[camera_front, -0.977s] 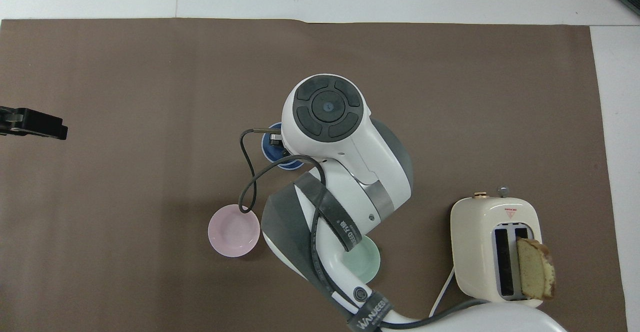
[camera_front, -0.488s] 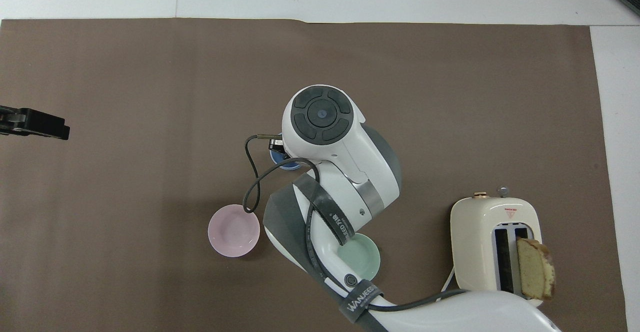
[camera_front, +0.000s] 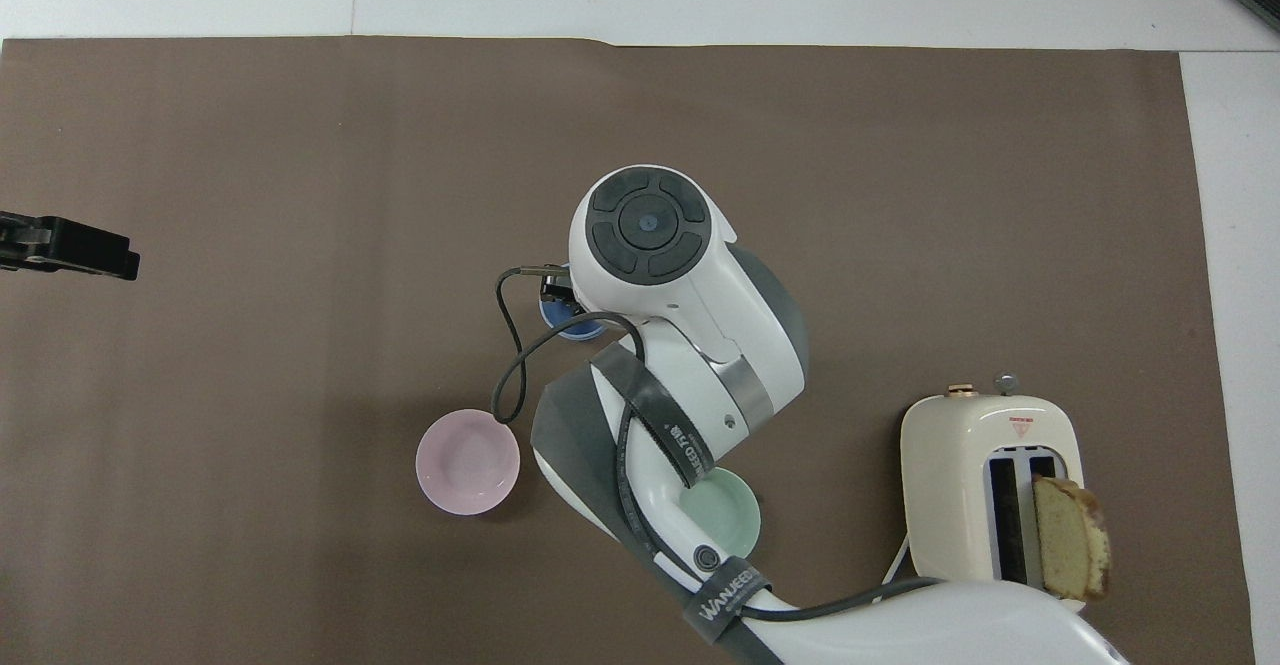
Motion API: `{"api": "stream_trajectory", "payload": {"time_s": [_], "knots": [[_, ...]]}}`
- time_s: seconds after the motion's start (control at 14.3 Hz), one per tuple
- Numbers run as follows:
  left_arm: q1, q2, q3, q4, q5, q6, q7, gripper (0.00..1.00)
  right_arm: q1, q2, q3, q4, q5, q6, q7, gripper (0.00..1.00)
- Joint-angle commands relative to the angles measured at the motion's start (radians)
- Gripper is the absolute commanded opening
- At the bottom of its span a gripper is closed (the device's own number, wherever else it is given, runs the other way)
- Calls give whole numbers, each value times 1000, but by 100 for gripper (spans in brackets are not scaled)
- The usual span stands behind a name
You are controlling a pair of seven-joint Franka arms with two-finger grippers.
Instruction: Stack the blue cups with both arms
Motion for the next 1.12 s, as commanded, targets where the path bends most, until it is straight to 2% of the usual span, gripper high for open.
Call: {"api": "stream_trajectory", "payload": {"time_s": [0.0, 0.14, 0.56, 1.05], "knots": [[15, -7, -8, 9, 9, -19, 10, 100, -80, -42, 0, 58, -44, -122, -99, 100], [15, -7, -8, 9, 9, -18, 10, 100, -135, -62, -2, 101, -47, -187, -166, 100], [9, -7, -8, 9, 8, -11, 9, 100, -272, -242, -3, 98, -56, -334, -358, 100], [9, -7, -8, 9, 6, -10, 6, 100, -491, -283, 0, 84, -9, -334, -542, 100]]}}
